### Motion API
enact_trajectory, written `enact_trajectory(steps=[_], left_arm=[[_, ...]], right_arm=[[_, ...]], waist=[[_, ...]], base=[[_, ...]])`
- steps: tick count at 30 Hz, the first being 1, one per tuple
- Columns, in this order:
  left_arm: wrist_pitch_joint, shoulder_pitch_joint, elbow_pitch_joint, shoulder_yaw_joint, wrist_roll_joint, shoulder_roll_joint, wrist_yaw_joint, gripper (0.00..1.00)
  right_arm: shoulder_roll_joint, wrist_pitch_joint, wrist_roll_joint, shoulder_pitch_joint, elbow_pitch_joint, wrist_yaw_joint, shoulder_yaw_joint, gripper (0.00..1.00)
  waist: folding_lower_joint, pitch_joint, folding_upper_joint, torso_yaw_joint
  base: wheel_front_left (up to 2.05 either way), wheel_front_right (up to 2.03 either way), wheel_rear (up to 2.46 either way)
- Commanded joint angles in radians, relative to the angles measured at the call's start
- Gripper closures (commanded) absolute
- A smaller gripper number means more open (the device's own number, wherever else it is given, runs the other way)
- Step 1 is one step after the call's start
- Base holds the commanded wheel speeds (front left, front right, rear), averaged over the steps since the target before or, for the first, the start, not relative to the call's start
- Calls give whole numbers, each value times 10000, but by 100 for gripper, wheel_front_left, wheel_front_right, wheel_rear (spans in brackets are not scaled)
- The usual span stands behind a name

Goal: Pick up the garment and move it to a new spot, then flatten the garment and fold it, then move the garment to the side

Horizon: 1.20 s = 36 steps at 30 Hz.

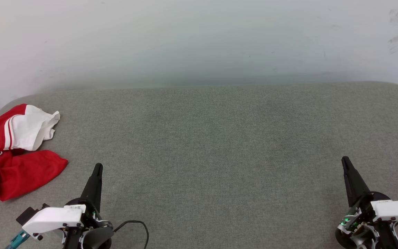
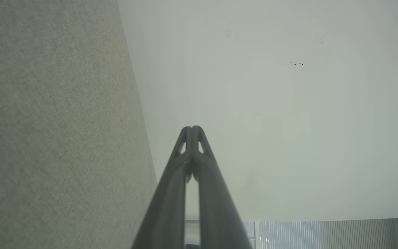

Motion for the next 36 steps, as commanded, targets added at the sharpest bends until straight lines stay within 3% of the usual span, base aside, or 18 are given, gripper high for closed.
enact_trajectory(steps=[1,17,18,36], left_arm=[[19,-76,5,31,17,-14,-29,100],[-13,18,33,-16,4,-4,2,100],[-19,77,113,-33,6,-13,4,0],[-813,606,-169,-177,499,-28,-2,0]], right_arm=[[36,3,39,-110,10,0,5,100],[0,-11,-8,25,32,2,8,100],[2,-16,-10,91,108,0,17,0],[8,-814,-1140,435,42,0,417,0]], waist=[[0,0,0,0],[0,0,0,0],[0,1,0,0],[0,33,0,-21]], base=[[0,0,0],[0,0,0],[0,0,0],[0,0,0]])
